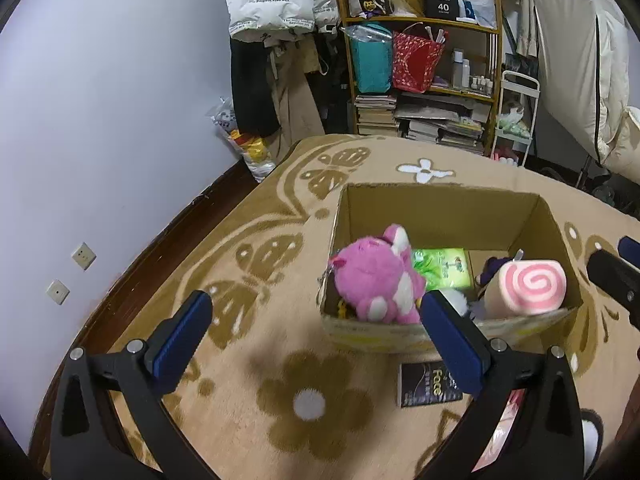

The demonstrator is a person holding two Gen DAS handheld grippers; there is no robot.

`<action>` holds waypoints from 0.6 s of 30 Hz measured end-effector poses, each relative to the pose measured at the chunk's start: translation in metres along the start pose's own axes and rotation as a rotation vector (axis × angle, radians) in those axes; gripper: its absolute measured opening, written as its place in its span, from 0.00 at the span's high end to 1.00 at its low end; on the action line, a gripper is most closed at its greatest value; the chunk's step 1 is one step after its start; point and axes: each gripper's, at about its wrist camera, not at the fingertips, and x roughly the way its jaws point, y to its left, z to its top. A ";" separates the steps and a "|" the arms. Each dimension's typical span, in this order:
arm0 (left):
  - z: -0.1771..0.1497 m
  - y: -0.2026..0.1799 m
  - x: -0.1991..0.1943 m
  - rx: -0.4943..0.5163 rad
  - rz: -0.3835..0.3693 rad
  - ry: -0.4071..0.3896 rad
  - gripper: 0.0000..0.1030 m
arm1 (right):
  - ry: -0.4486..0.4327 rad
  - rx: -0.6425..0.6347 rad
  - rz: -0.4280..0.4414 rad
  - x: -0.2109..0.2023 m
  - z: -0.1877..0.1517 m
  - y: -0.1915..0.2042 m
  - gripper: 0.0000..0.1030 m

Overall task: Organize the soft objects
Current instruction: 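Lower left tool toward black Face tissue pack and right tool toward pink bundle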

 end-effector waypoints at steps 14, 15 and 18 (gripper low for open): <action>-0.022 -0.002 0.022 -0.003 -0.063 0.119 0.00 | 0.099 0.011 -0.035 0.004 -0.053 -0.004 0.00; -0.024 -0.002 0.026 -0.005 -0.068 0.131 0.00 | 0.109 0.012 -0.036 0.007 -0.057 -0.004 0.00; -0.029 -0.004 0.033 -0.012 -0.079 0.157 0.00 | 0.129 0.016 -0.033 0.012 -0.068 -0.003 0.00</action>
